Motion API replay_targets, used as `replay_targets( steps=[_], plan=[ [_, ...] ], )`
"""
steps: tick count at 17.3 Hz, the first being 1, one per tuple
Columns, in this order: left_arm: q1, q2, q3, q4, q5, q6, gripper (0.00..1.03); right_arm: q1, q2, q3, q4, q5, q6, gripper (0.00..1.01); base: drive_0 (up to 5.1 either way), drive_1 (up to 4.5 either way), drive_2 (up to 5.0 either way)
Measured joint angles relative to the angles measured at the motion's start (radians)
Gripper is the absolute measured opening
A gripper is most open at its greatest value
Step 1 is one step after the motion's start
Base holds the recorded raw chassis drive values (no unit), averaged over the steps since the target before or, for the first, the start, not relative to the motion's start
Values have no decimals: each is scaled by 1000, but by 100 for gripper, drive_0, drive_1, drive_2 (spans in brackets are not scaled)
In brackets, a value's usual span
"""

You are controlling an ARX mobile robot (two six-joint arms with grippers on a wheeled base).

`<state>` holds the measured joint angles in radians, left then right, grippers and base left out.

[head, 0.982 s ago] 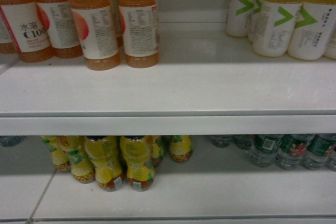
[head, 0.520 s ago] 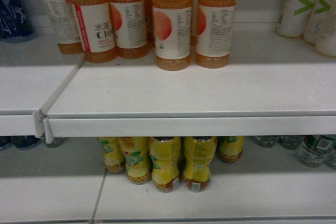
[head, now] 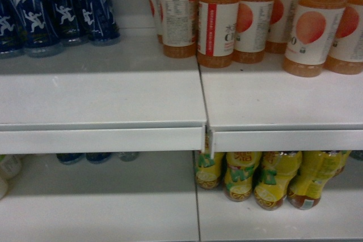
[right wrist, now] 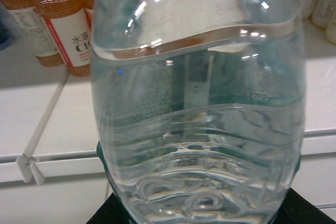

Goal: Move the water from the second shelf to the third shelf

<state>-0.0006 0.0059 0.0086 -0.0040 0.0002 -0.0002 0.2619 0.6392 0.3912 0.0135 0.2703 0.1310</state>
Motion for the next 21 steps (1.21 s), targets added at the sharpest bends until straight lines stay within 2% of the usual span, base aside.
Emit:
replay_targets(
  steps=[21],
  plan=[
    [0, 0, 0, 1, 0, 0, 98, 0, -1, 0, -2, 2, 0, 40, -495, 241, 241]
  ],
)
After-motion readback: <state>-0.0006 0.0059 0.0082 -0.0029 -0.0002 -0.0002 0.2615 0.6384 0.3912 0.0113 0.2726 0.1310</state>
